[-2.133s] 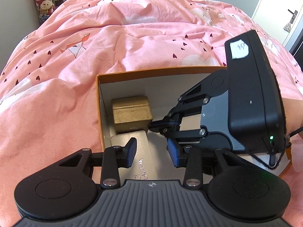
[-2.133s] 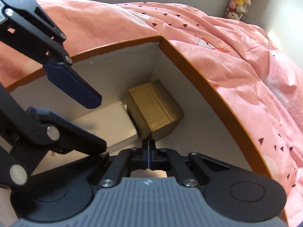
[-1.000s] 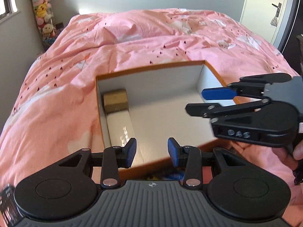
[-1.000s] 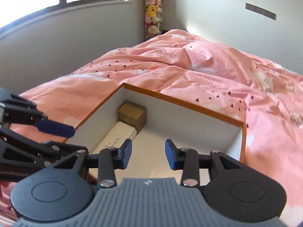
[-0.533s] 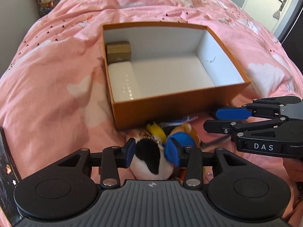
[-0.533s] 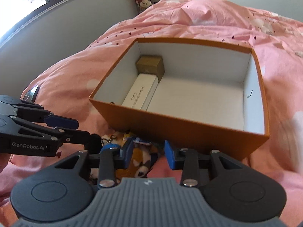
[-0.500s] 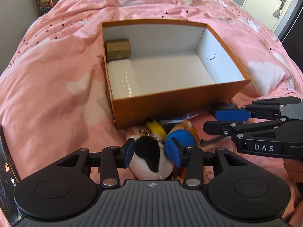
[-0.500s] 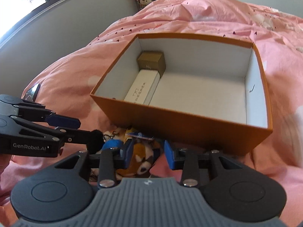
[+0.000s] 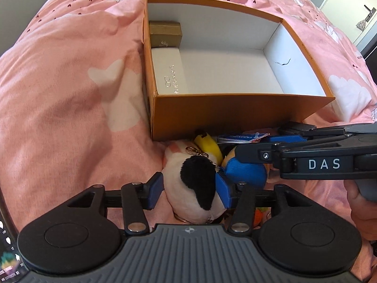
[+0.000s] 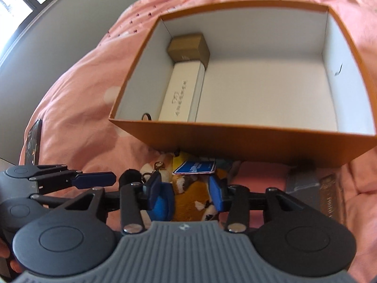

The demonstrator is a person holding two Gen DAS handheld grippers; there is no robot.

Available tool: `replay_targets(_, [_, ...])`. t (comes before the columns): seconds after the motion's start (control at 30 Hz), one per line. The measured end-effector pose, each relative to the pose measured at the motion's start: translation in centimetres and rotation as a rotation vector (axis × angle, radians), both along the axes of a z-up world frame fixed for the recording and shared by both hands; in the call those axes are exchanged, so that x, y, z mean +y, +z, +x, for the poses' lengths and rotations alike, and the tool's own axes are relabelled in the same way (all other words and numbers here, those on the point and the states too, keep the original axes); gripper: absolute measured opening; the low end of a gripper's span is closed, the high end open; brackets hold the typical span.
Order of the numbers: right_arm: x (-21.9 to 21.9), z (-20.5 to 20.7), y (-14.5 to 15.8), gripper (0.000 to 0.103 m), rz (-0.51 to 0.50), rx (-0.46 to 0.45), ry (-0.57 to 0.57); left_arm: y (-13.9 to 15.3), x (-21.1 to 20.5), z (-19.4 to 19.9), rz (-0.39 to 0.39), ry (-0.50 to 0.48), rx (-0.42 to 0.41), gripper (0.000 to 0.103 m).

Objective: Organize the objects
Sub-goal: 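Grasp the plush toy with the Ocean Park tag using the right tool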

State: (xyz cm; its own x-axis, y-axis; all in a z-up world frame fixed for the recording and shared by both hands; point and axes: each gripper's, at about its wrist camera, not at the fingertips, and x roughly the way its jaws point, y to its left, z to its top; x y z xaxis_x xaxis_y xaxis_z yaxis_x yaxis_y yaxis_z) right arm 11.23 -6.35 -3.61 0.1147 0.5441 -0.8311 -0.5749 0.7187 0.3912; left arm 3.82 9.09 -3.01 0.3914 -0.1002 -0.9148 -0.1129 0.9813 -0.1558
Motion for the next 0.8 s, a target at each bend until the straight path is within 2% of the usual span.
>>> replay_targets(0.1, [-0.2, 0.1, -0.7, 0.053, -0.014, 0.048, -0.005, -0.4, 0.1, 0.1, -0.021, -0.006, 0.013, 0.066])
replay_targets(0.3, [-1.6, 0.7, -2.5, 0.054, -0.016, 0.204, -0.027, -1.5, -0.1, 0.4, -0.030, -0.046, 0.060, 0.072])
replay_targets(0.43, [-1.5, 1.2, -3.2, 0.058, -0.016, 0.260, -0.038, -2.8, 0.1, 0.6, -0.051, -0.045, 0.083, 0.075])
replay_targets(0.57, [-1.0, 1.3, -4.1, 0.064, -0.037, 0.297, -0.037, -3.5, -0.4, 1.0, -0.036, -0.052, 0.088, 0.075])
replay_targets(0.73, [-0.9, 1.4, -5.1, 0.060, -0.061, 0.323, -0.054, -4.0, -0.2, 1.2, -0.051, -0.045, 0.102, 0.075])
replay_targets(0.8, [-0.8, 1.4, -5.4, 0.059, -0.071, 0.327, -0.057, -4.3, -0.5, 1.3, -0.035, -0.051, 0.114, 0.076])
